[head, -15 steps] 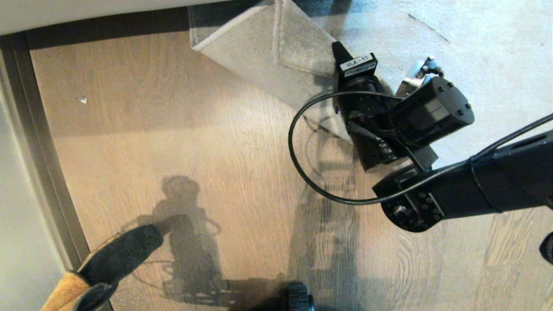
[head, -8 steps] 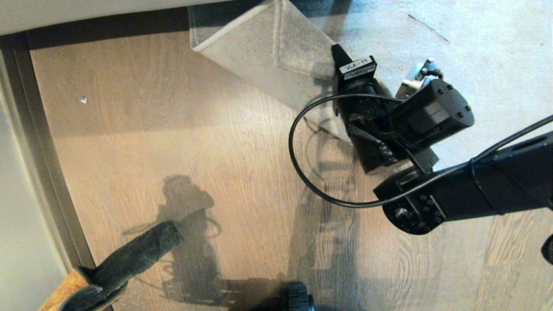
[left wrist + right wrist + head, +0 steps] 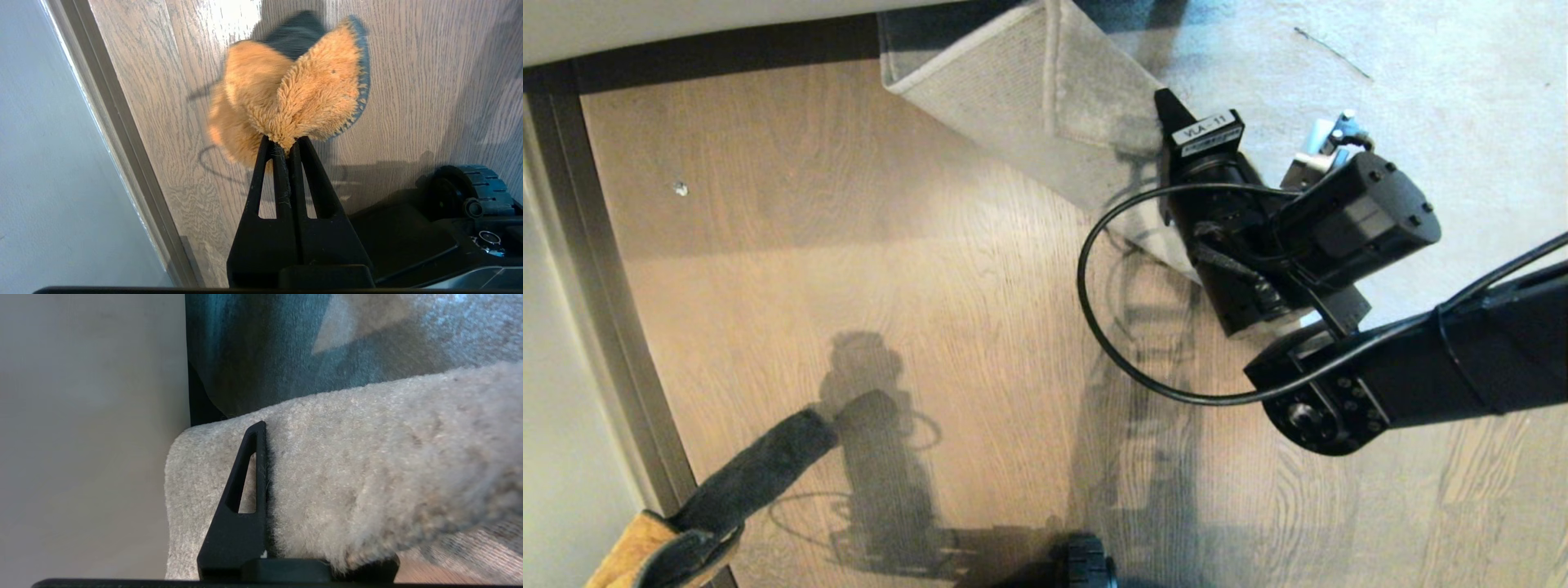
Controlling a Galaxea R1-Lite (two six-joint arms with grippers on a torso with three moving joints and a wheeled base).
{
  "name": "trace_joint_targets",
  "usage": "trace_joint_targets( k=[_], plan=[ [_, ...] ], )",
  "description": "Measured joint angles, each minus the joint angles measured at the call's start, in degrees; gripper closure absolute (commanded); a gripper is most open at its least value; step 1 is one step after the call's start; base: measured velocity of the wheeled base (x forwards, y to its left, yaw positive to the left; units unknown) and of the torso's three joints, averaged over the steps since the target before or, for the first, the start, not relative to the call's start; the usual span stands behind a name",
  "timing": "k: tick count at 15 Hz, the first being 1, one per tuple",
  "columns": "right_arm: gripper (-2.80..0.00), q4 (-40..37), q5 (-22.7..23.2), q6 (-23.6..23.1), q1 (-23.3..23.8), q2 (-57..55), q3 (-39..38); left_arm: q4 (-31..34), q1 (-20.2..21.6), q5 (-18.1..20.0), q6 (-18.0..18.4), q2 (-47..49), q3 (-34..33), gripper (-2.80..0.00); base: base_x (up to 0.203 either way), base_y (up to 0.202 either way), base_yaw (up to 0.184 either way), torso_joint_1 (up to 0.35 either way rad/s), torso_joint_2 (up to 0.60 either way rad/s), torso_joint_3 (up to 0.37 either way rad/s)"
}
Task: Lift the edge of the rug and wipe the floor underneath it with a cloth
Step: Lay down the carpet
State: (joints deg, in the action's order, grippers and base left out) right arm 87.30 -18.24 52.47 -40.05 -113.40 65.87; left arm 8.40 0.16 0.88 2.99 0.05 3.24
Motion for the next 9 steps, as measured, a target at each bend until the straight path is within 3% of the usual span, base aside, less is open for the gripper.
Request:
trace_joint_targets(
  k=[9],
  plan=[
    [0.0,-0.1,0.1,3.6,-0.1,0.1,-1.3,0.0,0.0,0.0,0.0,0.0,0.0,0.0,0.0,0.0,0.0,0.0,0.0,0.0]
  ],
)
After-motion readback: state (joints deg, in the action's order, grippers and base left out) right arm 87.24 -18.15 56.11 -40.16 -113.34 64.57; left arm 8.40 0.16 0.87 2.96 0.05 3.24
